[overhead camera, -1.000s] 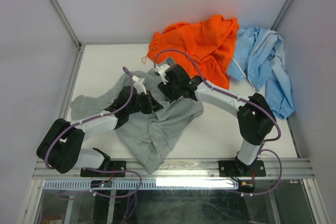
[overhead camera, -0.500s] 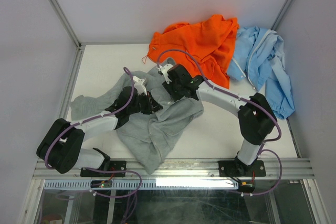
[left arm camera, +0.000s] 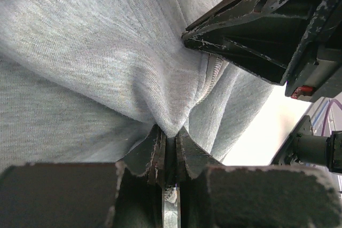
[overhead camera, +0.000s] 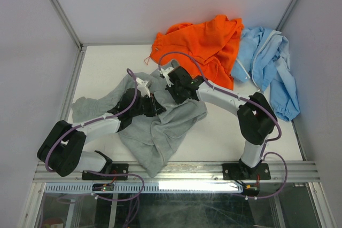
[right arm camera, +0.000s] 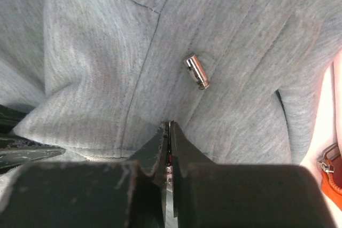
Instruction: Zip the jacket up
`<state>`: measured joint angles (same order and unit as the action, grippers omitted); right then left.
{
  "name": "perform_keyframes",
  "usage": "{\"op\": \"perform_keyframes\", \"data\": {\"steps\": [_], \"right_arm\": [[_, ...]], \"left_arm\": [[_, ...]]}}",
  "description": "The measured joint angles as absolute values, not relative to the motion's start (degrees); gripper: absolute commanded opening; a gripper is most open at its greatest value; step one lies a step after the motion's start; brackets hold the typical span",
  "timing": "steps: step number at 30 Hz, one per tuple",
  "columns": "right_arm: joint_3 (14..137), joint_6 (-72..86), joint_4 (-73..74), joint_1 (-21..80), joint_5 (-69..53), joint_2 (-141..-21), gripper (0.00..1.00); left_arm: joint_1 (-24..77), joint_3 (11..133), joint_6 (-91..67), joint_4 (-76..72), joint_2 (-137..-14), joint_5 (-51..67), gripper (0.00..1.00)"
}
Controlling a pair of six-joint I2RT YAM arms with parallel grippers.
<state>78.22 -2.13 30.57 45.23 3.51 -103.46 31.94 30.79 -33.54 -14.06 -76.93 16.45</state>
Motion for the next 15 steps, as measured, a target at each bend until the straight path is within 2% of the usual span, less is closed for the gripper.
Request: {"op": "perform_keyframes", "data": {"steps": [6,15], "right_arm": [[77.7,-1.9,30.1,44.2,3.5,-101.0,0.00],[65.9,2.7,20.0,35.5,0.0,-83.4,0.00]], "left_arm": [[32.0,31.7,-33.4,-12.6,-76.9,15.0,0.00],[33.1,33.9,-33.6,-11.8,-74.2,11.8,0.00]]}}
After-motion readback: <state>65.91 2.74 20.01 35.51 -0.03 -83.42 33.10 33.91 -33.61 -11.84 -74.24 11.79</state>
